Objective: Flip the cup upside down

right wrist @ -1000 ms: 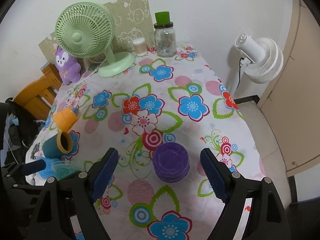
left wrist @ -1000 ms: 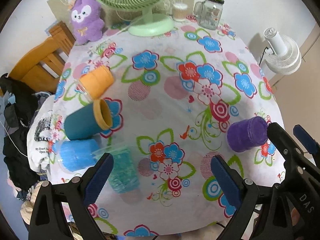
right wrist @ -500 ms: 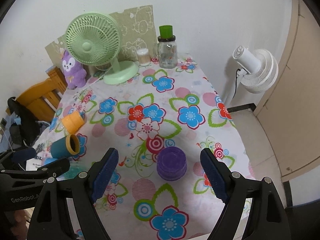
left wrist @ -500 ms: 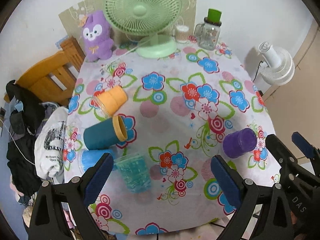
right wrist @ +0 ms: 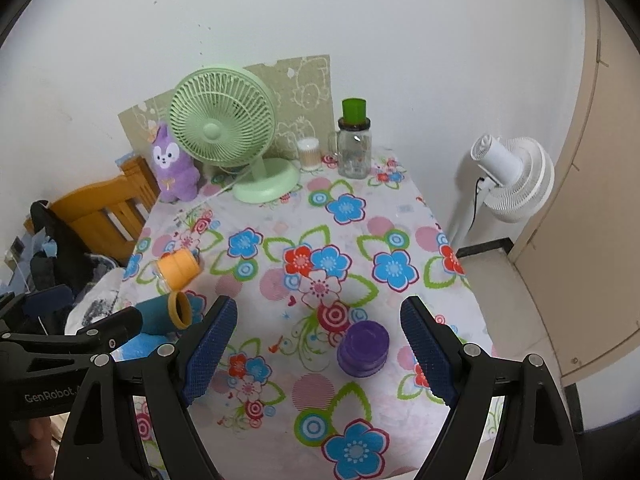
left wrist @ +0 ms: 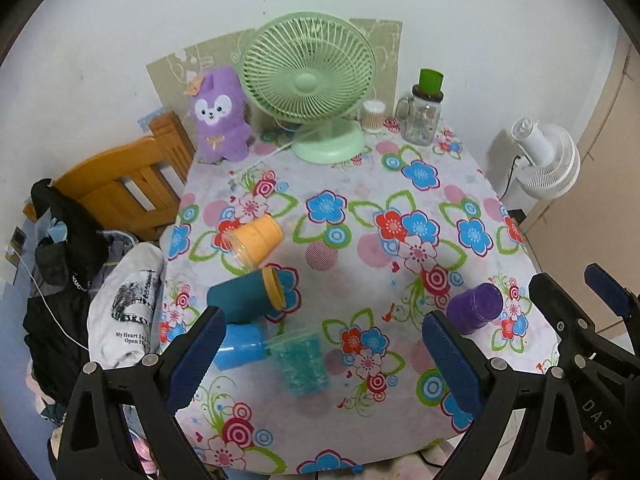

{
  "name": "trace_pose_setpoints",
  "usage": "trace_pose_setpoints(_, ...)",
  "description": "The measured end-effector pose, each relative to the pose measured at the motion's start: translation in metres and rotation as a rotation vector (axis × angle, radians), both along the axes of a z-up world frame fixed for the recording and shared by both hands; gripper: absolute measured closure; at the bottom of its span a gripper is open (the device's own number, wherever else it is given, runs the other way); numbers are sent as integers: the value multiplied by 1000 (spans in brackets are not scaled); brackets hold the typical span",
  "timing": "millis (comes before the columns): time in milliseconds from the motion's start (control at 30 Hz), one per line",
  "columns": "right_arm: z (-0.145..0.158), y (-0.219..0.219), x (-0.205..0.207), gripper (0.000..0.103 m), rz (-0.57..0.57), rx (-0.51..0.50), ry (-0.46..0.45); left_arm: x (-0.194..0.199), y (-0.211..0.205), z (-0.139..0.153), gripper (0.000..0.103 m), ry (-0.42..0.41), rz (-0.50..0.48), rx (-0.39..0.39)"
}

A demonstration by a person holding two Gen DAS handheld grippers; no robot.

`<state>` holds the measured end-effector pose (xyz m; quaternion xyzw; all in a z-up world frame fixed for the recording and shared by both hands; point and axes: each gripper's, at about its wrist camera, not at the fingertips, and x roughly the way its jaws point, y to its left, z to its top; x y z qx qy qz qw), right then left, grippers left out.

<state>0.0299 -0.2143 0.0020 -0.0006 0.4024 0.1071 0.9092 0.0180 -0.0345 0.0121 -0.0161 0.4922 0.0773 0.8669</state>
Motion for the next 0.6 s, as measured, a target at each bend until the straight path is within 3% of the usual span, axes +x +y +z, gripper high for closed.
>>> trace_pose_setpoints(600, 30, 15, -15, 17, -21, -30, -59, -17, 13, 24, 3, -78, 3, -37)
